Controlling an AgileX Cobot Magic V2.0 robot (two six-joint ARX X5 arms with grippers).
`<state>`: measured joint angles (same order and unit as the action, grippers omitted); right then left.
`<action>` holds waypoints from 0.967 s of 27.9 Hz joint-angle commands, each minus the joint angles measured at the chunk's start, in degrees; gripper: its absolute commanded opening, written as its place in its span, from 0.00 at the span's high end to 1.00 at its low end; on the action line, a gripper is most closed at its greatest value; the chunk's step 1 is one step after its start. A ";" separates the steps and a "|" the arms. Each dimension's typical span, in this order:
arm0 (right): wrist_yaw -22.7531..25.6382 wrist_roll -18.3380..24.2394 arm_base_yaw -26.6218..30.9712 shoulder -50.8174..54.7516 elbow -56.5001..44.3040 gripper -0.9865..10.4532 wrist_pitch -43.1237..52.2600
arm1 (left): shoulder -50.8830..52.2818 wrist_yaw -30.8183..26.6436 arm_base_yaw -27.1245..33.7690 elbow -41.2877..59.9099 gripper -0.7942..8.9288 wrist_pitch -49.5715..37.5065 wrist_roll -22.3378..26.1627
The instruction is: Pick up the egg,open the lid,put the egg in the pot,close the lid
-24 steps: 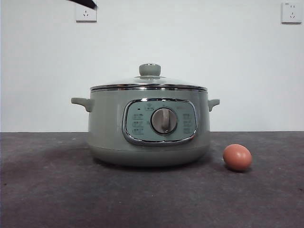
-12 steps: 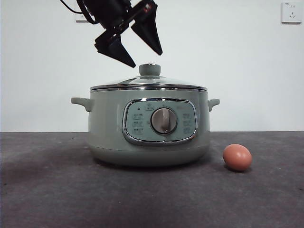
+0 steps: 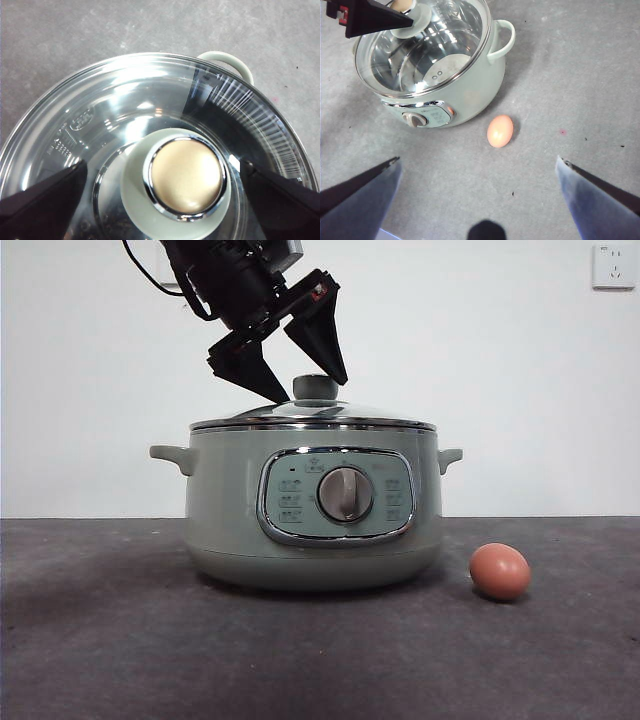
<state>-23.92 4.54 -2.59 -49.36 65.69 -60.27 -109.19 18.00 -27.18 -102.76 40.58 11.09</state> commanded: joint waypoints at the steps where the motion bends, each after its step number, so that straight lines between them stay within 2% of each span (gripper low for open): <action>1: -0.11 0.22 -0.04 -0.31 0.20 0.39 0.44 | -0.57 0.20 -0.28 -0.07 0.31 -0.70 0.74; 14: -0.11 0.20 -0.04 -0.39 0.20 0.39 0.44 | -2.36 1.90 -0.57 -0.07 0.31 -0.72 -0.76; 15: -0.09 0.20 -0.04 -0.39 0.20 0.39 0.44 | -2.36 1.88 -0.59 -0.07 0.36 -0.85 -0.81; 17: 0.07 0.22 -0.04 -0.39 0.20 0.39 0.44 | -2.36 1.90 -0.68 -0.07 0.52 -1.33 -0.83; 19: 0.31 0.22 -0.04 -0.39 0.20 0.39 0.46 | -2.36 1.90 -0.68 -0.07 0.61 -0.52 -1.18; 21: 0.33 0.22 -0.04 -0.42 0.20 0.39 0.46 | -2.36 1.92 -0.68 -0.07 0.69 1.27 -1.68; 24: 0.33 0.22 -0.04 -0.42 0.20 0.39 0.57 | -2.25 1.90 -0.61 -0.07 0.74 3.32 -1.66; 26: 0.33 0.20 -0.04 -0.42 0.20 0.39 0.57 | -2.21 1.92 -0.63 -0.07 0.89 3.56 -1.68; 27: 0.33 0.20 -0.04 -0.42 0.20 0.39 0.57 | -2.12 1.95 -0.63 -0.07 0.93 3.61 -1.68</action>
<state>-23.77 4.54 -2.59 -49.76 65.69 -60.20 -110.41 20.05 -27.73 -103.81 42.17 10.46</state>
